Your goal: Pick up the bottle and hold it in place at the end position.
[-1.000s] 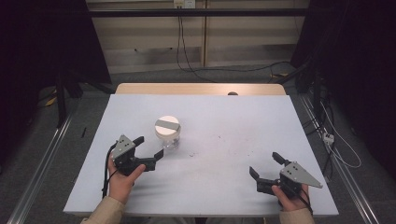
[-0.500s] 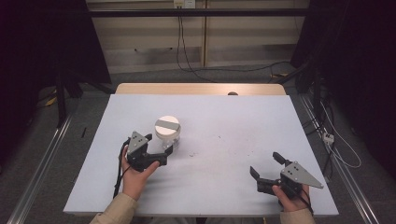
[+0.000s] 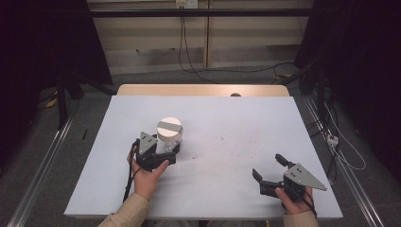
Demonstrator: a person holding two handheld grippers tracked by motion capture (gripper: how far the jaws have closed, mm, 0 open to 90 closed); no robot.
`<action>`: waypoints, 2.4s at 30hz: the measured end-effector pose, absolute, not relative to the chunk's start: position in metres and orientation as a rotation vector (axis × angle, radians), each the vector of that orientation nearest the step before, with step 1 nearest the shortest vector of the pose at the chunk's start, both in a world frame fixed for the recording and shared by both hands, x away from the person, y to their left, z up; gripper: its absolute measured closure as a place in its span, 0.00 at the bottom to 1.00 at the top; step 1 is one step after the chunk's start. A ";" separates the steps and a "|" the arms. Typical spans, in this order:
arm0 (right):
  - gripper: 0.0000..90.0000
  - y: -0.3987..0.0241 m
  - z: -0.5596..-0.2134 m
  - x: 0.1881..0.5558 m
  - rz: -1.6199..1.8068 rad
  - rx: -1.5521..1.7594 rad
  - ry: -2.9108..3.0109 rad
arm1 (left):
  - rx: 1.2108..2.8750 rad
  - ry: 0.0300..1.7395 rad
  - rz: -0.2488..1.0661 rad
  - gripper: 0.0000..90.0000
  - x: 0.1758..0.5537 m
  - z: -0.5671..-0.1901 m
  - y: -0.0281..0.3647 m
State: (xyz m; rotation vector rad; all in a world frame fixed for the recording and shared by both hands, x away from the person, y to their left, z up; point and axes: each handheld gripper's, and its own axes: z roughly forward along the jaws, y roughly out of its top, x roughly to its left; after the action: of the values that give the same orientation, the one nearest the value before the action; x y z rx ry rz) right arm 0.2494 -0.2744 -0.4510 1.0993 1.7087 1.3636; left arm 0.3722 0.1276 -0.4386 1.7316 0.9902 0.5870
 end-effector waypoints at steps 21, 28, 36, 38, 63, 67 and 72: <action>0.03 -0.275 -0.451 0.251 1.372 1.106 1.704 | 1.711 1.041 0.578 0.09 0.392 -0.448 0.119; 0.03 -0.275 -0.452 0.251 1.375 1.105 1.701 | 1.712 1.057 0.586 0.09 0.401 -0.452 0.111; 0.03 -0.276 -0.452 0.251 1.384 1.100 1.701 | 1.710 1.063 0.595 0.14 0.409 -0.458 0.110; 0.03 -0.276 -0.452 0.251 1.384 1.100 1.702 | 1.707 1.059 0.598 0.15 0.410 -0.458 0.109; 0.03 -0.278 -0.451 0.250 1.391 1.088 1.695 | 1.725 0.803 0.492 0.20 0.421 -0.442 0.099; 0.03 -0.277 -0.451 0.252 1.389 1.085 1.701 | 1.753 0.770 0.472 0.20 0.425 -0.441 0.091; 0.03 -0.276 -0.451 0.254 1.395 1.082 1.707 | 1.770 0.760 0.457 0.20 0.428 -0.443 0.087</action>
State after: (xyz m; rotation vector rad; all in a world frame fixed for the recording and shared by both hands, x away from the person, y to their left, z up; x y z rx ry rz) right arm 0.2542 -0.2761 -0.4506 1.0822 1.7073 1.3946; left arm 0.4284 0.0869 -0.4426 1.7702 0.7595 0.4574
